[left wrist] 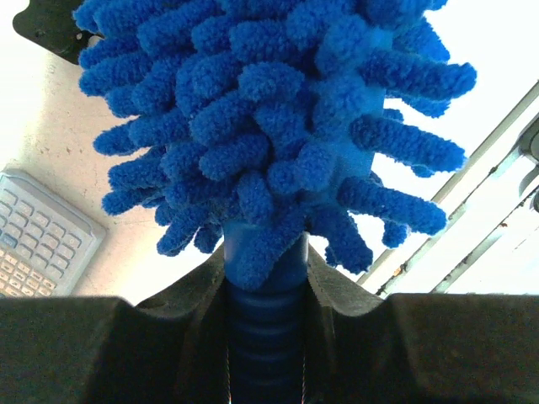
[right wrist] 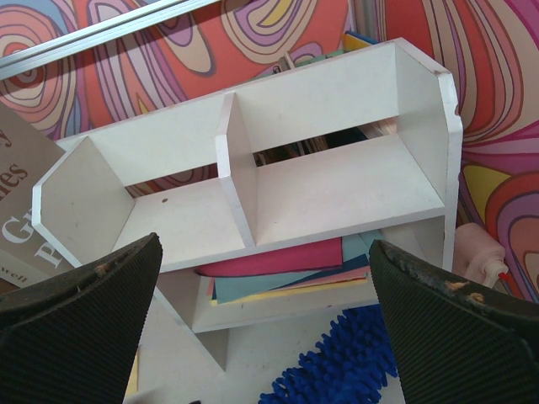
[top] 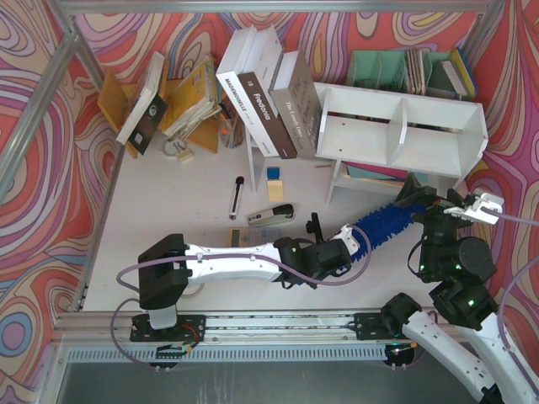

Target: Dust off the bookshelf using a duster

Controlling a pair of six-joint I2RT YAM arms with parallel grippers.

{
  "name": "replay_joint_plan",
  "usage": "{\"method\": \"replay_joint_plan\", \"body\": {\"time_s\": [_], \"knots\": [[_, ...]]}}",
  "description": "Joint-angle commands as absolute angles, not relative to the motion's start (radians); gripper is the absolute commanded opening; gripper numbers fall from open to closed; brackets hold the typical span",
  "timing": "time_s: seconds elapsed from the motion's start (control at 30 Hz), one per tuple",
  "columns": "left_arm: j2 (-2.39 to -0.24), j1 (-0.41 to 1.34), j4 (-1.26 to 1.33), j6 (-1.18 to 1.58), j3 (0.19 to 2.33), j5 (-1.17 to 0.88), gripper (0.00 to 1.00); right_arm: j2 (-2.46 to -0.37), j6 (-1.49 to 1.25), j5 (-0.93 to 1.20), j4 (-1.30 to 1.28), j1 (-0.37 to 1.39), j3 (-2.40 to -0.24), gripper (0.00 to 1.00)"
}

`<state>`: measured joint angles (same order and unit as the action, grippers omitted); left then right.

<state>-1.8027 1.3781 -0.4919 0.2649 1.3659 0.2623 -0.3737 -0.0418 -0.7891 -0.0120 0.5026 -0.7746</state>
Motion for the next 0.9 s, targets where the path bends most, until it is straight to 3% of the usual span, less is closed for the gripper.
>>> {"method": "replay_joint_plan", "body": {"time_s": [0.0, 0.57, 0.87], "knots": [[-1.807, 1.372, -0.438, 0.261, 1.38, 0.26, 0.0, -0.374, -0.045, -0.799, 0.002, 0.498, -0.776, 0.99], [-1.742, 1.372, -0.424, 0.262, 1.408, 0.272, 0.0, -0.373, -0.046, -0.797, -0.001, 0.499, -0.777, 0.99], [-1.82, 1.367, -0.419, 0.288, 1.348, 0.233, 0.0, -0.386, -0.048, -0.798, -0.003, 0.498, -0.779, 0.99]]}}
